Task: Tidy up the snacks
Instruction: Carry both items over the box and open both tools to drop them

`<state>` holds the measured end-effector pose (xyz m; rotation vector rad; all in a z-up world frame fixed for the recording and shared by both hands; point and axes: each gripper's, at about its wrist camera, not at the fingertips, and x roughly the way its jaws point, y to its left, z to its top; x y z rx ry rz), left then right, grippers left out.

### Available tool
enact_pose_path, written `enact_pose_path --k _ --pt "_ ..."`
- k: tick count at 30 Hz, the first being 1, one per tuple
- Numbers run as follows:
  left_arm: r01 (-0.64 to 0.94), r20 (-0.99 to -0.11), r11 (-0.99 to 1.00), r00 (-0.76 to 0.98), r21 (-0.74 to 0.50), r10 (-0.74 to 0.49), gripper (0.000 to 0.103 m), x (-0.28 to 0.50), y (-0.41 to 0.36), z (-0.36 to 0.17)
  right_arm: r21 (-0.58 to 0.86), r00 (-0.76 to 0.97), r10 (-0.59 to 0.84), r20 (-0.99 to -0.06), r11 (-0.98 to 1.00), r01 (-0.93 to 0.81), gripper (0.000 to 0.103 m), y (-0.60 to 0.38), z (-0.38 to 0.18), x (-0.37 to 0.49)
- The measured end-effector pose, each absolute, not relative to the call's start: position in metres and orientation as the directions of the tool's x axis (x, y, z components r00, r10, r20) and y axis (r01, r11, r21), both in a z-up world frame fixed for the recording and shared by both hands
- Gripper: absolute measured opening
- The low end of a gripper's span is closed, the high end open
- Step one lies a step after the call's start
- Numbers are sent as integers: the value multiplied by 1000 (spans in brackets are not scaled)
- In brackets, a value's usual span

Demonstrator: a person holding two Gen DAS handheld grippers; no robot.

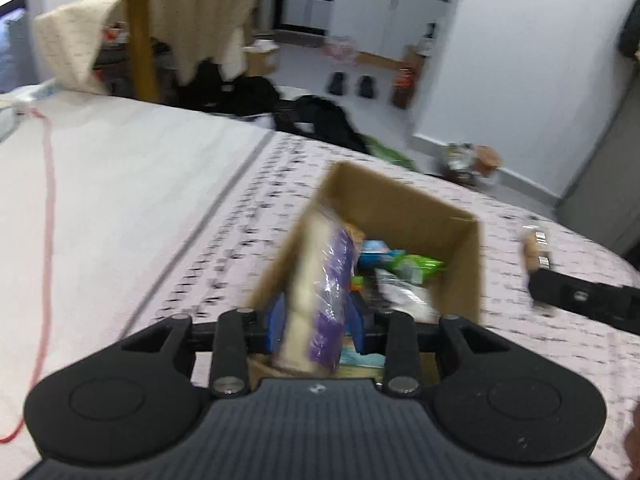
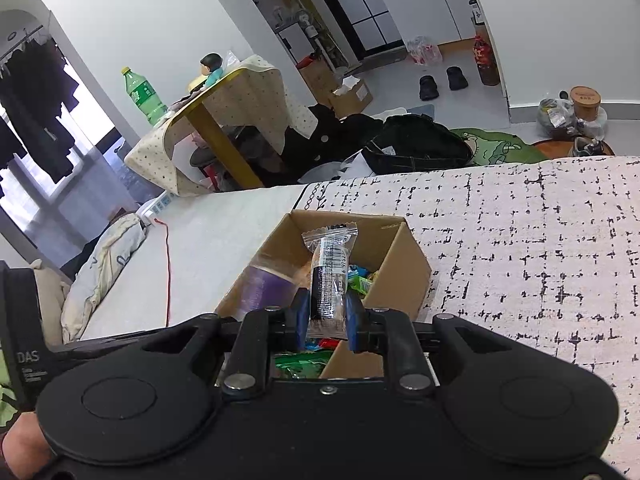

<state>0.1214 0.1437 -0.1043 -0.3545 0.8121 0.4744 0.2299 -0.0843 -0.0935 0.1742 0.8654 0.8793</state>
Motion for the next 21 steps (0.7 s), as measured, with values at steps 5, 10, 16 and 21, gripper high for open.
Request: enact_pose_path --k 5,10,16,21 --pt "-577 -759 805 586 -142 286 44 113 155 -100 475 317 741 -591 638 -606 19 -78 -93 231" --pt "-589 -750 793 594 -158 292 53 106 154 -91 482 297 750 -590 623 -616 19 -68 -92 233" --pt "-589 -745 788 604 -179 283 65 107 152 -87 483 292 752 -590 619 -619 42 -58 -94 233" --pt "-597 -746 779 605 -194 278 73 103 153 -87 487 308 742 -596 639 -595 42 -66 -94 236"
